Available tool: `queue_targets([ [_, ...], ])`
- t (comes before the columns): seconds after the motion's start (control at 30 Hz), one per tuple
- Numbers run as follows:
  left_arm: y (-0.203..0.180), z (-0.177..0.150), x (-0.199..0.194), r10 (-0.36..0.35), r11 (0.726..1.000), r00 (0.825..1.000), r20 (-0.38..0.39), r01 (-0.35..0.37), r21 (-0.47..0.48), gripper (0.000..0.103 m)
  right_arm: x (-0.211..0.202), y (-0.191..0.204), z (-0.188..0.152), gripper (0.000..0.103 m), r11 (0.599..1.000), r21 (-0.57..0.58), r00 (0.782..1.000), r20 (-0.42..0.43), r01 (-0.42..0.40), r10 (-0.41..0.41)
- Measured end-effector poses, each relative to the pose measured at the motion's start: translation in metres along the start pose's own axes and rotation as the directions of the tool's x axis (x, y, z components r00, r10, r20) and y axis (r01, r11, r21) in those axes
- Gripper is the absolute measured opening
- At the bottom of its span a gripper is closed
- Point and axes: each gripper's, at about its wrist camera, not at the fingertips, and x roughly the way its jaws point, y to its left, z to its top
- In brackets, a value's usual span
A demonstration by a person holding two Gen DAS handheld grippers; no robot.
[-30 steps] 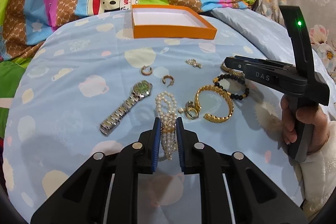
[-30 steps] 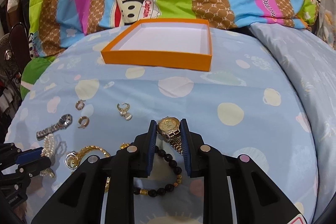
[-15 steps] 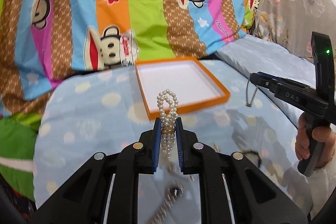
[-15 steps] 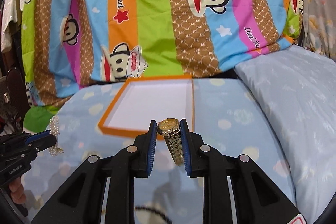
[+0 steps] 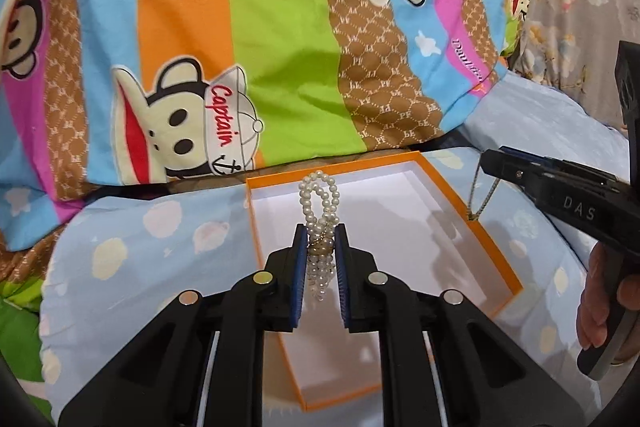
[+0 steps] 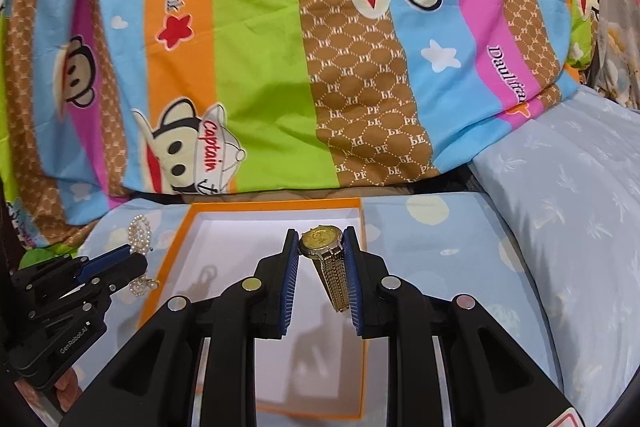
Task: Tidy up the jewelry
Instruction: 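Carry both pieces into the orange box and open both tools to release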
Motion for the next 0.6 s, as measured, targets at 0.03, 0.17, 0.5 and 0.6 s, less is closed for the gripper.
queue_targets([
  [0.03, 0.000, 0.001, 0.011, 0.008, 1.000, 1.000, -0.011, -0.008, 0.002, 0.013, 0.007, -0.001, 0.001, 0.021, 1.000, 0.002, 1.000, -0.011, 0.004, -0.004],
  [0.17, 0.002, 0.002, 0.040, 0.024, 1.000, 0.998, -0.050, -0.023, 0.018, 0.013, 0.038, -0.003, 0.006, 0.021, 0.999, -0.010, 0.998, -0.056, 0.030, -0.031],
  [0.5, 0.011, 0.009, 0.058, 0.064, 0.998, 0.996, -0.054, -0.063, 0.023, 0.039, 0.059, 0.005, 0.008, 0.035, 0.997, -0.062, 0.998, -0.052, 0.041, -0.044],
  [0.6, 0.017, 0.008, 0.056, 0.069, 0.998, 0.997, -0.040, -0.068, 0.005, 0.044, 0.054, 0.004, 0.005, 0.035, 0.998, -0.057, 0.999, -0.044, 0.029, -0.031],
])
